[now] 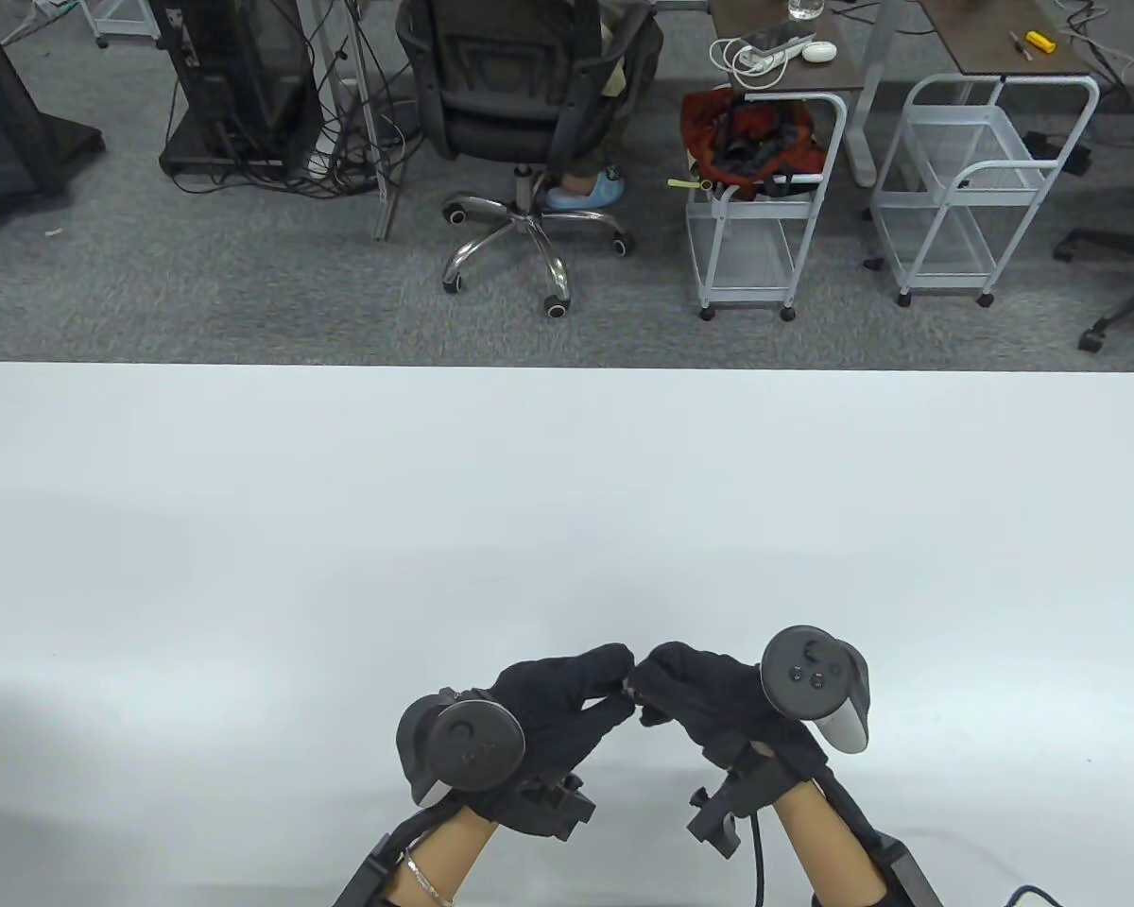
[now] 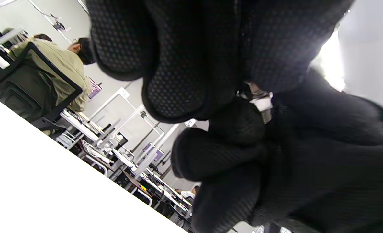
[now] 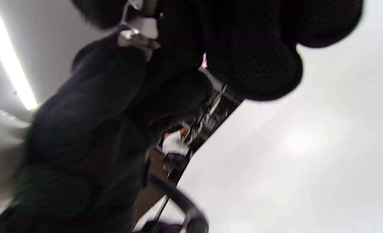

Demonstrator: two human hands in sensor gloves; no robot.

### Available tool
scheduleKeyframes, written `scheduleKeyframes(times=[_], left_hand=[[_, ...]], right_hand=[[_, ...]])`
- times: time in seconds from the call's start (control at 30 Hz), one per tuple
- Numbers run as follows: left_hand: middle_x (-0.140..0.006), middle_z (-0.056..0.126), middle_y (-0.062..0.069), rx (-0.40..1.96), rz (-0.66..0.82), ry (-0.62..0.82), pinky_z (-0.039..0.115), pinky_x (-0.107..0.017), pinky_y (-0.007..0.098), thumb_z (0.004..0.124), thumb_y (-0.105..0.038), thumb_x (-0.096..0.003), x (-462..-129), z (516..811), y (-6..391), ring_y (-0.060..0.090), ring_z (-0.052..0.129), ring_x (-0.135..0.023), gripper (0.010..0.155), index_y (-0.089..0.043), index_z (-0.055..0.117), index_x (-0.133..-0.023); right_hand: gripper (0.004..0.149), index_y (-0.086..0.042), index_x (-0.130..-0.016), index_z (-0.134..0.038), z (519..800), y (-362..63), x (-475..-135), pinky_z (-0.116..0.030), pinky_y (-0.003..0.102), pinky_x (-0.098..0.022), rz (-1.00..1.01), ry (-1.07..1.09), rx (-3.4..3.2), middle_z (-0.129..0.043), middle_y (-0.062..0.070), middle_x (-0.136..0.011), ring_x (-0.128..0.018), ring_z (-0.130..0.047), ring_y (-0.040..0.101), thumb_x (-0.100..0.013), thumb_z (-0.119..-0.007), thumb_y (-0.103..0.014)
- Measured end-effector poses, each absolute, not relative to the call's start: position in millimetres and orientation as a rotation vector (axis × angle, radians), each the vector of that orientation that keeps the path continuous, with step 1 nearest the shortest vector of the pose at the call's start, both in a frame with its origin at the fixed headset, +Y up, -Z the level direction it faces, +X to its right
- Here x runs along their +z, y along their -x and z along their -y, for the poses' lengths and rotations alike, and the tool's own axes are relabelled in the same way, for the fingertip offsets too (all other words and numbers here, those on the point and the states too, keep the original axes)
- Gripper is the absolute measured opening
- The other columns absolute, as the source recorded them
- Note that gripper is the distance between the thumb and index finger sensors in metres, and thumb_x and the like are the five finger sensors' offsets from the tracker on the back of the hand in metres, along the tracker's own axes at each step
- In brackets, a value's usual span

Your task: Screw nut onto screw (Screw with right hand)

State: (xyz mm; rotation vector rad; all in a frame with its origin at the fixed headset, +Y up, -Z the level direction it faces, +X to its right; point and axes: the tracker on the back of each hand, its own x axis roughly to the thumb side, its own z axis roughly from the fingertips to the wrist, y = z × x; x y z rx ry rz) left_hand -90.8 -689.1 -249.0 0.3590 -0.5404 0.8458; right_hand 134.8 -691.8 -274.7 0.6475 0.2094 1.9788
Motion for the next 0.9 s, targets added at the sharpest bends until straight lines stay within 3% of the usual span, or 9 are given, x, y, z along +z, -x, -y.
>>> scheduleKeyframes(times=[0.07, 0.13, 0.2, 0.33, 0.43, 0.5, 0.67, 0.8, 0.9], left_hand=[[-0.066, 0.109, -0.009, 0.846, 0.546, -0.357, 0.089, -0.048, 0.031, 0.087, -0.044, -0.042, -249.0, 688.8, 91.7, 0.008, 0.11, -0.052, 0.043, -0.024, 0.09, -0.08], [-0.066, 0.109, -0.009, 0.848, 0.546, -0.355, 0.089, -0.049, 0.031, 0.087, -0.044, -0.042, -249.7, 689.3, 91.2, 0.008, 0.11, -0.051, 0.043, -0.024, 0.09, -0.08], [-0.066, 0.109, -0.009, 0.861, 0.548, -0.344, 0.089, -0.049, 0.031, 0.087, -0.044, -0.042, -250.0, 690.1, 90.6, 0.008, 0.11, -0.051, 0.043, -0.024, 0.09, -0.08], [-0.066, 0.109, -0.009, 0.819, 0.544, -0.366, 0.089, -0.048, 0.031, 0.087, -0.044, -0.0422, -248.6, 688.6, 91.1, 0.008, 0.11, -0.051, 0.043, -0.024, 0.09, -0.08], [-0.065, 0.109, -0.009, 0.83, 0.557, -0.363, 0.089, -0.048, 0.031, 0.087, -0.044, -0.0422, -247.3, 688.3, 89.1, 0.008, 0.11, -0.051, 0.043, -0.023, 0.09, -0.08], [-0.066, 0.109, -0.009, 0.836, 0.563, -0.357, 0.089, -0.049, 0.031, 0.087, -0.044, -0.0421, -247.3, 688.5, 88.4, 0.008, 0.11, -0.052, 0.043, -0.024, 0.09, -0.08], [-0.066, 0.109, -0.009, 0.825, 0.54, -0.366, 0.089, -0.048, 0.031, 0.087, -0.044, -0.0424, -248.4, 688.7, 91.2, 0.008, 0.11, -0.052, 0.043, -0.024, 0.089, -0.08], [-0.066, 0.109, -0.01, 0.85, 0.565, -0.356, 0.089, -0.049, 0.031, 0.087, -0.044, -0.0423, -248.7, 689.3, 89.2, 0.007, 0.11, -0.052, 0.043, -0.024, 0.089, -0.08], [-0.066, 0.108, -0.009, 0.853, 0.558, -0.35, 0.089, -0.049, 0.031, 0.087, -0.044, -0.0424, -248.9, 689.8, 89.3, 0.008, 0.109, -0.052, 0.043, -0.025, 0.089, -0.08]], right_hand=[[0.049, 0.003, -0.08, -0.075, 691.9, -134.8, -275.1, -0.073, 0.056, -0.046, -0.222, -0.663, 2.015, -0.087, 0.03, -0.077, -0.056, -0.098, 0.037, -0.06, -0.07, -0.041], [0.047, 0.002, -0.071, -0.083, 692.7, -134.3, -274.6, -0.077, 0.054, -0.039, -0.077, -0.584, 2.012, -0.095, 0.027, -0.066, -0.043, -0.103, 0.034, -0.061, -0.062, -0.039], [0.047, 0.003, -0.066, -0.086, 693.3, -133.9, -273.9, -0.078, 0.054, -0.036, -0.069, -0.551, 1.997, -0.097, 0.027, -0.061, -0.038, -0.104, 0.034, -0.061, -0.061, -0.037], [0.05, 0.005, -0.08, -0.075, 691.3, -133.2, -274.3, -0.072, 0.058, -0.046, -0.266, -0.65, 2.007, -0.086, 0.032, -0.077, -0.056, -0.097, 0.039, -0.06, -0.07, -0.04], [0.048, 0.0, -0.065, -0.086, 692.4, -134.8, -273.7, -0.079, 0.052, -0.036, -0.034, -0.56, 2.03, -0.098, 0.023, -0.06, -0.037, -0.104, 0.03, -0.061, -0.062, -0.041], [0.048, 0.0, -0.06, -0.088, 693.9, -134.7, -273.2, -0.079, 0.052, -0.034, -0.029, -0.535, 2.006, -0.1, 0.024, -0.055, -0.032, -0.104, 0.031, -0.061, -0.06, -0.039], [0.051, 0.005, -0.081, -0.074, 692.5, -133.3, -274.6, -0.071, 0.058, -0.047, -0.268, -0.653, 1.982, -0.085, 0.033, -0.079, -0.057, -0.097, 0.04, -0.059, -0.071, -0.04], [0.047, 0.0, -0.061, -0.088, 691.6, -134.6, -273.2, -0.079, 0.052, -0.034, -0.002, -0.544, 2.016, -0.1, 0.024, -0.056, -0.034, -0.105, 0.031, -0.061, -0.061, -0.039], [0.048, 0.001, -0.066, -0.086, 691.1, -136.5, -273.9, -0.078, 0.054, -0.037, -0.094, -0.584, 2.008, -0.097, 0.026, -0.061, -0.039, -0.103, 0.033, -0.061, -0.061, -0.04]])
